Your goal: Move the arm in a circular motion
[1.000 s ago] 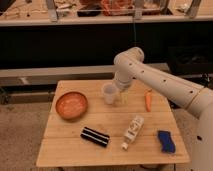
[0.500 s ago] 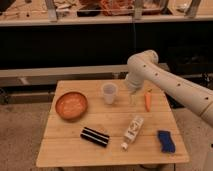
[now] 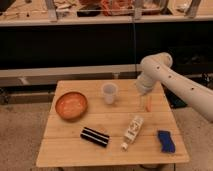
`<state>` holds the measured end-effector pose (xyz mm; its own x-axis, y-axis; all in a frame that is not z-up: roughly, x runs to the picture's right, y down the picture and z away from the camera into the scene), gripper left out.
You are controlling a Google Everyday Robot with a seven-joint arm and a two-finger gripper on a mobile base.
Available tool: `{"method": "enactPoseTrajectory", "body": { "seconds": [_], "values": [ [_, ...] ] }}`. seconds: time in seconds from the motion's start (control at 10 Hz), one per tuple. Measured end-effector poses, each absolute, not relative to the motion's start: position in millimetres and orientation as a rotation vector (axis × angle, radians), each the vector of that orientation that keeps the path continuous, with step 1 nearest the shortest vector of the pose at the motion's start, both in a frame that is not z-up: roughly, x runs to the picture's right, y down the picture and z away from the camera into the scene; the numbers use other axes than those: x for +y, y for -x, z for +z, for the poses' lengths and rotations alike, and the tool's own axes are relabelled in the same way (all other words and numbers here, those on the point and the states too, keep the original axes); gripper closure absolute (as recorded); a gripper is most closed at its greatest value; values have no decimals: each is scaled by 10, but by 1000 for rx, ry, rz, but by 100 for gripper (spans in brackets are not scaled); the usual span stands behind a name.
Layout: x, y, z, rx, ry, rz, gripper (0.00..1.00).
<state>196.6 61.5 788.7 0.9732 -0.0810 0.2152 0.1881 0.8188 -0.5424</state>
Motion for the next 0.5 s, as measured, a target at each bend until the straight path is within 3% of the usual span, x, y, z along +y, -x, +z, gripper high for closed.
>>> {"method": "enactPoseTrajectory", "body": {
  "seconds": [0.5],
  "values": [
    [890, -2077, 7672, -172, 612, -108, 20]
  ]
}}
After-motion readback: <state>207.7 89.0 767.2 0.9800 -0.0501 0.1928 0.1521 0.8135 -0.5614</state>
